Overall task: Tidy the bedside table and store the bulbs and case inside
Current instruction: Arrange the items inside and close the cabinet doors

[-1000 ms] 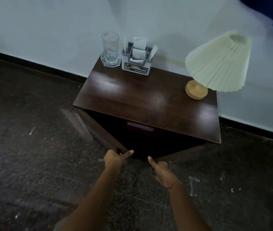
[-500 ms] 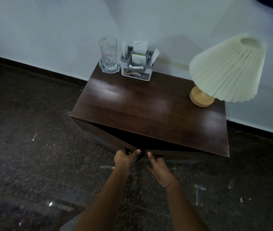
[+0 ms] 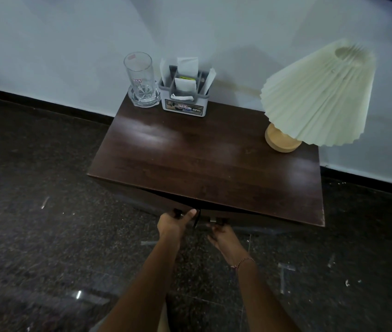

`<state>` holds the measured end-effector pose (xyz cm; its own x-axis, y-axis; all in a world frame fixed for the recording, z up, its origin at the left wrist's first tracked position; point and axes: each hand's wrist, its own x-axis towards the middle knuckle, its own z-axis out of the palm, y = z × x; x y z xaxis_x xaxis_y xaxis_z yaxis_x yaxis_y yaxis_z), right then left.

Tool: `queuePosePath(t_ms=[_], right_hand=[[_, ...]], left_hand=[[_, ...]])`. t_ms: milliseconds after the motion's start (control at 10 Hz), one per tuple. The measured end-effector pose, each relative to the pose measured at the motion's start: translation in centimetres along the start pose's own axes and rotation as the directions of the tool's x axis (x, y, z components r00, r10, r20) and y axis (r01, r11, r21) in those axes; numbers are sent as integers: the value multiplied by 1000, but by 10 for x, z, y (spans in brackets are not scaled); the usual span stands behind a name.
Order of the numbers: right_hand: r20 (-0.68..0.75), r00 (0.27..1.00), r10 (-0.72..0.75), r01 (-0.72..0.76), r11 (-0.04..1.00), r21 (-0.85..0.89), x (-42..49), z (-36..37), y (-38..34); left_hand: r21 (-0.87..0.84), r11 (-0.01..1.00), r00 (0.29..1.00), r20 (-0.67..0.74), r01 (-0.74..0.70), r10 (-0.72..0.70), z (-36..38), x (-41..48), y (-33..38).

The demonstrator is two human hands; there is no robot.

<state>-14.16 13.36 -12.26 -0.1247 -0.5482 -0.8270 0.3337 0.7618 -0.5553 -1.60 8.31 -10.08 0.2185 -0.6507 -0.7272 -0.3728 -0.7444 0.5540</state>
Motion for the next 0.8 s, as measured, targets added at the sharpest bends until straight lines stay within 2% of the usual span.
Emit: queuePosePath(t_ms=[200,300,500,600,700,800], right_hand=[[-87,995,39,-41,999,-13,16,3,-5],[-158,983,89,-83,996,41,26,8,-12],[-155,983,99,-90,994,66,33,9,-18],[-149,986,78,-66,994,83,30,8,-17],[-169,984,58,-72,994,-76,30,12,-17],[-201,977,-71,14,962,-273,20,19,-6]], left_hand=[[137,989,997,51,-58,52,-6,11,-1],[13,998,994,95,-62,61,-7,14,-4],[119,986,990,91,-114,104,-5,22,9],[116,986,989,102,-118,107,-5,26,9],[123,986,988,118,-115,101,-3,24,5],[203,974,988,134,-97,71,1,19,9]])
